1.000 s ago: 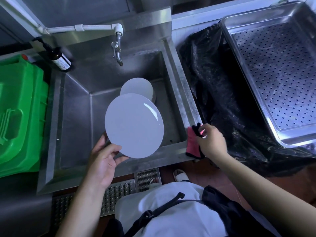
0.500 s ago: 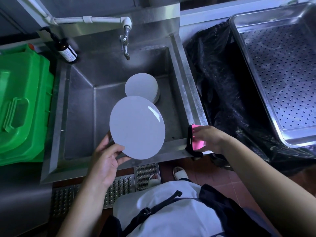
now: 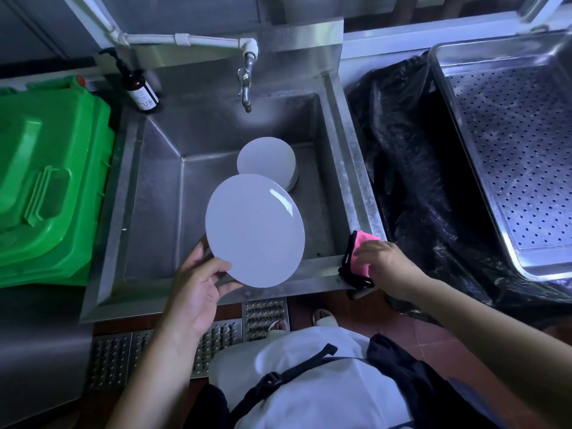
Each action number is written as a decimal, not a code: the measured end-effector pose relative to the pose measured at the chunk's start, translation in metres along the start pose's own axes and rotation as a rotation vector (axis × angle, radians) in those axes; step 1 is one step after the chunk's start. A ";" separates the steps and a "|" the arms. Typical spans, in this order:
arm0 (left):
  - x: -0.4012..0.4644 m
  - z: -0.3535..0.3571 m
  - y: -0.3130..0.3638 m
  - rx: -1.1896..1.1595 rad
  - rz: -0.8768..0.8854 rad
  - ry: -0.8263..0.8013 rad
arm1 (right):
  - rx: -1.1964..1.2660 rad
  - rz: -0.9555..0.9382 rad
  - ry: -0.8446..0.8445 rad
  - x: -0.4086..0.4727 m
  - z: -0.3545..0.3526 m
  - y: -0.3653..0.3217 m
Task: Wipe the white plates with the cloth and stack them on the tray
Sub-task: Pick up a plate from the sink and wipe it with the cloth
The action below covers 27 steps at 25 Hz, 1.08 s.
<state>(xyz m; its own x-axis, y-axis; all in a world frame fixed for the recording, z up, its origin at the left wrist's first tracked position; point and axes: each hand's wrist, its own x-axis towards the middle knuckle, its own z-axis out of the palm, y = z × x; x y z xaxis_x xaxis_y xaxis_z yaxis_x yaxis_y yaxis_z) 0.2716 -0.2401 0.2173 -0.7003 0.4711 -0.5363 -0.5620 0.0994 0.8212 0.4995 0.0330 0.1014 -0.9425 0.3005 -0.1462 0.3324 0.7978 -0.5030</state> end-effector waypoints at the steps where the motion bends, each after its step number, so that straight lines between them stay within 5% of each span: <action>1: 0.000 0.000 0.000 -0.004 0.001 0.000 | -0.051 -0.075 -0.081 0.000 -0.001 0.004; 9: -0.006 0.002 -0.006 -0.009 -0.010 0.016 | -0.412 -0.324 -0.236 0.004 -0.002 0.034; 17: -0.019 0.010 -0.005 -0.021 0.054 0.034 | -0.290 -0.389 0.138 0.034 0.018 0.022; 20: -0.024 0.013 0.005 -0.039 0.133 0.038 | 0.137 -0.039 0.235 0.048 -0.003 -0.010; 24: -0.031 0.019 0.022 -0.076 0.241 0.044 | 1.241 0.515 0.095 0.068 -0.053 -0.036; 27: -0.038 0.024 0.035 -0.103 0.330 0.032 | 1.420 0.540 -0.068 0.080 -0.096 -0.047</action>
<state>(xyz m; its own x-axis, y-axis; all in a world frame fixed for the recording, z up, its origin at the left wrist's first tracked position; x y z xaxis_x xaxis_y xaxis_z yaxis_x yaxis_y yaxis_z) 0.2888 -0.2335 0.2707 -0.8643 0.4352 -0.2521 -0.3430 -0.1433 0.9283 0.4120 0.0696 0.1955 -0.7353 0.3274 -0.5934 0.3571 -0.5569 -0.7498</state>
